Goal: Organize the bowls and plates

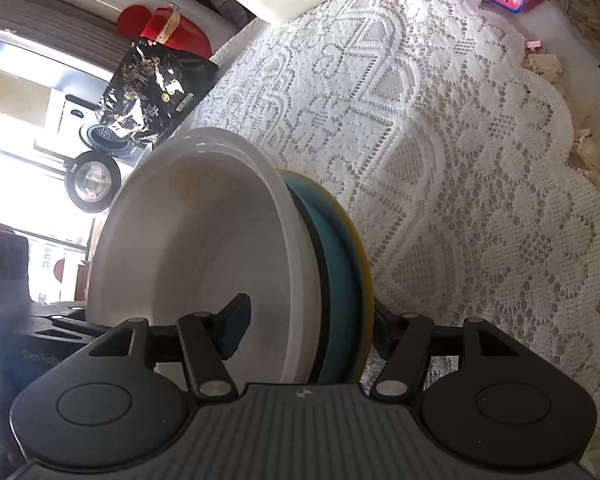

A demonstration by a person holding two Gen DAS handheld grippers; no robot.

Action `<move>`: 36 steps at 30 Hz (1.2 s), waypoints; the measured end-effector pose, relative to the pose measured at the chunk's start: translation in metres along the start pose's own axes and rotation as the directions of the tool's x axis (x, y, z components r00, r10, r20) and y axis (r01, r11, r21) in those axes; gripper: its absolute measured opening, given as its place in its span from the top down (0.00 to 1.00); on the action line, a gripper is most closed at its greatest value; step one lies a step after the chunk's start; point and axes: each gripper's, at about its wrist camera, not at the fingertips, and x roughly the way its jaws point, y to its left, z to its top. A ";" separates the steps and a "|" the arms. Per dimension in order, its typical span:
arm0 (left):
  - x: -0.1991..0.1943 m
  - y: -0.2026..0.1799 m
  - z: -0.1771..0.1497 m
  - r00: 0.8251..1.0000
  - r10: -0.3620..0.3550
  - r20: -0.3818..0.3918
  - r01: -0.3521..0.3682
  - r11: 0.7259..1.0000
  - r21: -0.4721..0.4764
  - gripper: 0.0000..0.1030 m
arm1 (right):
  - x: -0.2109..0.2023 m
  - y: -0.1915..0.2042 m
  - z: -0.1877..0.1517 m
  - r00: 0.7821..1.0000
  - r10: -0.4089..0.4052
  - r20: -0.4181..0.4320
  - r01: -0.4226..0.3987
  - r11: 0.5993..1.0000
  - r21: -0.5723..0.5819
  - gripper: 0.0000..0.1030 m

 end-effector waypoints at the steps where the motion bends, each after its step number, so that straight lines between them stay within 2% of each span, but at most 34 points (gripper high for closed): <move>1: 0.000 -0.002 0.000 1.000 0.014 0.002 -0.014 1.000 0.007 0.33 | 0.001 0.000 0.000 1.000 -0.001 -0.001 0.001 1.000 0.000 0.43; 7: 0.002 -0.004 0.002 1.000 0.026 -0.014 -0.026 1.000 0.016 0.33 | 0.001 -0.002 0.001 1.000 -0.002 -0.016 0.002 1.000 -0.004 0.44; 15: -0.001 0.000 0.003 1.000 -0.015 -0.017 0.015 1.000 0.000 0.34 | 0.000 -0.002 -0.001 0.999 -0.007 -0.032 0.006 1.000 -0.008 0.44; 23: 0.003 -0.003 0.012 0.998 0.013 -0.065 -0.012 1.000 0.012 0.35 | -0.001 -0.010 -0.005 0.999 0.023 -0.036 -0.022 0.999 0.037 0.44; 36: 0.008 -0.003 0.014 0.998 0.040 -0.043 -0.039 0.998 0.044 0.34 | 0.002 -0.007 -0.001 0.999 0.009 -0.042 -0.007 0.999 0.053 0.44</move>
